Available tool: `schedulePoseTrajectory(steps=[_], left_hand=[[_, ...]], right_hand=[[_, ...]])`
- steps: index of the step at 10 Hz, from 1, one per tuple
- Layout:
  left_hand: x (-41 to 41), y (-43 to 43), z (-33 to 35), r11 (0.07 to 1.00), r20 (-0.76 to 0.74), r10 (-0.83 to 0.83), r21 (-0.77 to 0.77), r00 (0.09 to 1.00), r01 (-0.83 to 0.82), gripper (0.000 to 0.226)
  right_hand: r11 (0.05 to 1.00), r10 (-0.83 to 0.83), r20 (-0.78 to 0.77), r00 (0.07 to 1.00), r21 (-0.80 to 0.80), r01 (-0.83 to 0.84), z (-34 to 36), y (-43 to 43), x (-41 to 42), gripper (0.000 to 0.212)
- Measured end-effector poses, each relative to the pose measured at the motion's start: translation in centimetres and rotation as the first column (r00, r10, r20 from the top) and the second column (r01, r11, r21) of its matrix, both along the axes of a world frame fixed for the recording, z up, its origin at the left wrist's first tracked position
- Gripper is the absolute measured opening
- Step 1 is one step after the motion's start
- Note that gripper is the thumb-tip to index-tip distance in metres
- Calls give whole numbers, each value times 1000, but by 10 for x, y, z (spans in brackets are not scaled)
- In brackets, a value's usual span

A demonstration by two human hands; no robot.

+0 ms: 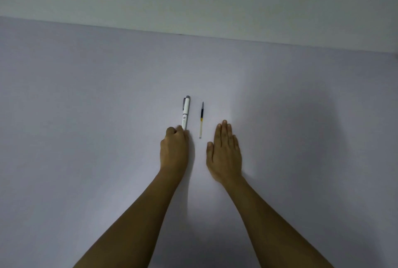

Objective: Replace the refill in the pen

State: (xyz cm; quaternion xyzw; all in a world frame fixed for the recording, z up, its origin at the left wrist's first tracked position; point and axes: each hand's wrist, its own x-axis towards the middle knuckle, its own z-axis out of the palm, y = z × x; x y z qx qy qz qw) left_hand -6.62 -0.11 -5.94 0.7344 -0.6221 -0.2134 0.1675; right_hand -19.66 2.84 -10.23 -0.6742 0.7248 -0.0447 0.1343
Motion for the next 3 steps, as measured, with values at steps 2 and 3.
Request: schedulePoseTrajectory(steps=[2, 3], left_hand=[[1, -1, 4, 998, -38, 33, 45, 999, -31, 26], [5, -2, 21, 998, -41, 48, 28, 998, -47, 30]], right_hand=[[1000, 17, 36, 999, 24, -18, 5, -2, -2, 60], [1000, 16, 106, 994, 22, -18, 24, -4, -8, 58]])
